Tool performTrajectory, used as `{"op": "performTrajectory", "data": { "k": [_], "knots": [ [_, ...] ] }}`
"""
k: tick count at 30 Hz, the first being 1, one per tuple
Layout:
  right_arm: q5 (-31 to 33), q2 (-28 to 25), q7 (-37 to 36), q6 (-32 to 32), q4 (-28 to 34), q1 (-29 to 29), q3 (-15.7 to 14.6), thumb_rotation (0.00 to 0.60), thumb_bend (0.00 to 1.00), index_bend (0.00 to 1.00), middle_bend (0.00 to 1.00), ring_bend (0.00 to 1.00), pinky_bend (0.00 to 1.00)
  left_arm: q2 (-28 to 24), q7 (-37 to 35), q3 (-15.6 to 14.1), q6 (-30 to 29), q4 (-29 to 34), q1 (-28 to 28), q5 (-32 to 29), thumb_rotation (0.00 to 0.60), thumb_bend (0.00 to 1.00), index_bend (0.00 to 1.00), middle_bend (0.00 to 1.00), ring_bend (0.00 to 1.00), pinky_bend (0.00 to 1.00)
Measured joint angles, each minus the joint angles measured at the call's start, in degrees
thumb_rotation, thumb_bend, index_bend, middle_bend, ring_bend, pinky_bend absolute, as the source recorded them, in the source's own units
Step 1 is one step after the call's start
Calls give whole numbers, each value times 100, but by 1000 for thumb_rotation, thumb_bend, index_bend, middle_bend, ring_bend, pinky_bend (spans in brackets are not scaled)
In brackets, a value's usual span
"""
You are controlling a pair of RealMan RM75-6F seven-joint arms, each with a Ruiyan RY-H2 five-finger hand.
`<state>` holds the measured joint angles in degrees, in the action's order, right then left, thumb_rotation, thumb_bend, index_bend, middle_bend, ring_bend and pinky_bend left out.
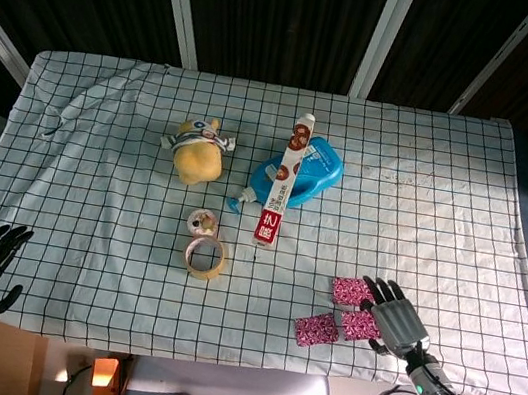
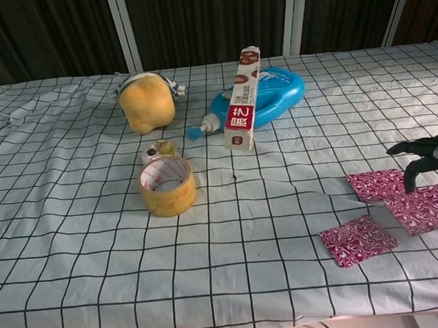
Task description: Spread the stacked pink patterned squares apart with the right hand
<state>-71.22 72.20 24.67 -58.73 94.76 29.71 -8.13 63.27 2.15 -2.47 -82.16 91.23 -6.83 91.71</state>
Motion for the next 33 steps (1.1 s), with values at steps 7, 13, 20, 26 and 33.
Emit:
{"op": "performTrajectory", "data": {
  "k": [7, 13, 20, 26, 33],
  "knots": [
    [99, 302, 342, -32, -380, -168, 43, 600, 191, 437, 0, 0, 92, 0, -1, 5, 12, -4, -7, -7, 600, 381, 0, 64, 0, 0],
    [-11, 246, 442, 9, -353, -198, 33, 600, 191, 105, 0, 0, 91, -10, -19, 5, 3, -5, 0, -14, 600, 381, 0, 63, 0, 0],
    [-367, -31, 256, -377, -148, -403, 7, 600, 191, 2, 0, 0, 91, -31, -59, -4, -55, -13, 34, 2, 600, 386, 0, 64, 0, 0],
    [-865, -404, -410, -1175, 10, -804, -33, 600, 191, 0, 0, 0, 87, -52, -107, -10, -160, -18, 79, 40, 600, 387, 0, 65, 0, 0],
    [-1281, -592, -1249, -2720, -194, -1744, -23, 600, 191, 5, 0, 0, 62, -47, -129, -11, -364, -47, 151, 153, 600, 386, 0, 64, 0, 0]
  ]
}}
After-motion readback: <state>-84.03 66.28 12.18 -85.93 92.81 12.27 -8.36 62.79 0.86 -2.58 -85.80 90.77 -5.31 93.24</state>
